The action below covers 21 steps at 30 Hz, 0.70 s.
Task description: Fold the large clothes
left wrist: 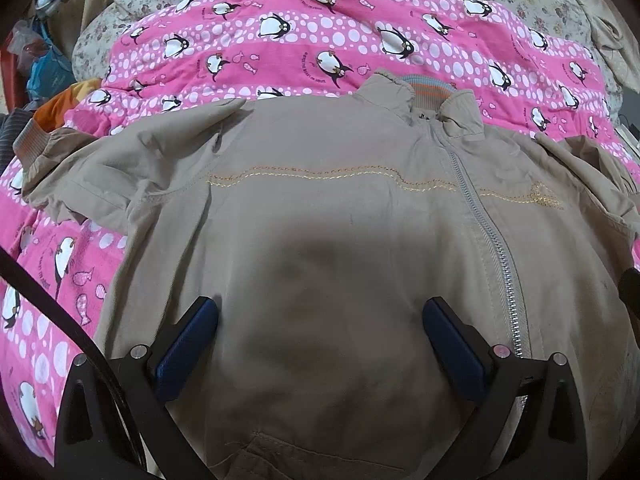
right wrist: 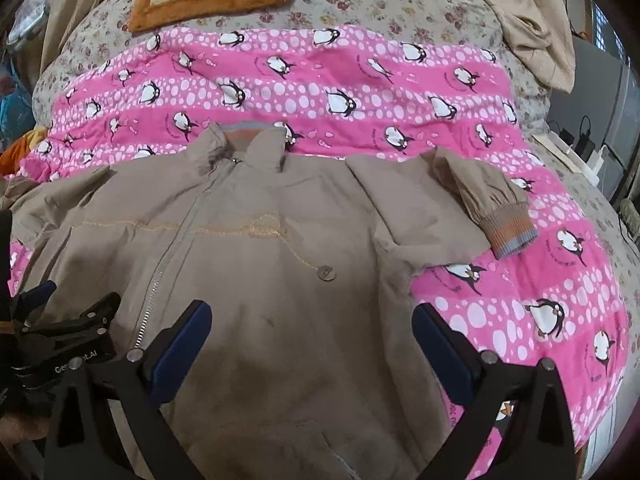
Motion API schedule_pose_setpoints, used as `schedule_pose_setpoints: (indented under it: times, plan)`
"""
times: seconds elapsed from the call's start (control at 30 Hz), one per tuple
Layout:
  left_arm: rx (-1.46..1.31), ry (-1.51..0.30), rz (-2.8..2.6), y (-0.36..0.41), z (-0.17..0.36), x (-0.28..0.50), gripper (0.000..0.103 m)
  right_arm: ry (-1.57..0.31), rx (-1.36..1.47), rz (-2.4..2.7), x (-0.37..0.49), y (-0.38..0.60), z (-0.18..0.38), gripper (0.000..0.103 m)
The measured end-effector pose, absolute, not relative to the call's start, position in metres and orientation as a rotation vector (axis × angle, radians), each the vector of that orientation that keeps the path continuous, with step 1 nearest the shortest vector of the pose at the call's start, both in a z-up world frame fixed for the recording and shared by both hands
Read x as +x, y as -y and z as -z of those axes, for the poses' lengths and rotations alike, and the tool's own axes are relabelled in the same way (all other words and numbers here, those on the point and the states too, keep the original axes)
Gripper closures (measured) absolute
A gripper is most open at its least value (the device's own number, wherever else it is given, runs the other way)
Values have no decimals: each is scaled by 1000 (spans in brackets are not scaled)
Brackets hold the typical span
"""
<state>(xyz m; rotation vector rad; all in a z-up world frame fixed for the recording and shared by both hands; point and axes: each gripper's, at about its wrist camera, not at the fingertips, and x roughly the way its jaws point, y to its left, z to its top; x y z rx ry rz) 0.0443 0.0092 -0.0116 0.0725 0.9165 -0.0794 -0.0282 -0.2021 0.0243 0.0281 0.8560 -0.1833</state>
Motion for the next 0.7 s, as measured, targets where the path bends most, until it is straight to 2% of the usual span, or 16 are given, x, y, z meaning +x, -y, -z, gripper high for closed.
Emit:
schedule_pose_setpoints:
  times: [0.7]
  plan:
    - [62,-914,58,-10,8,42,14,-795,38,84,-16,185,-37,1]
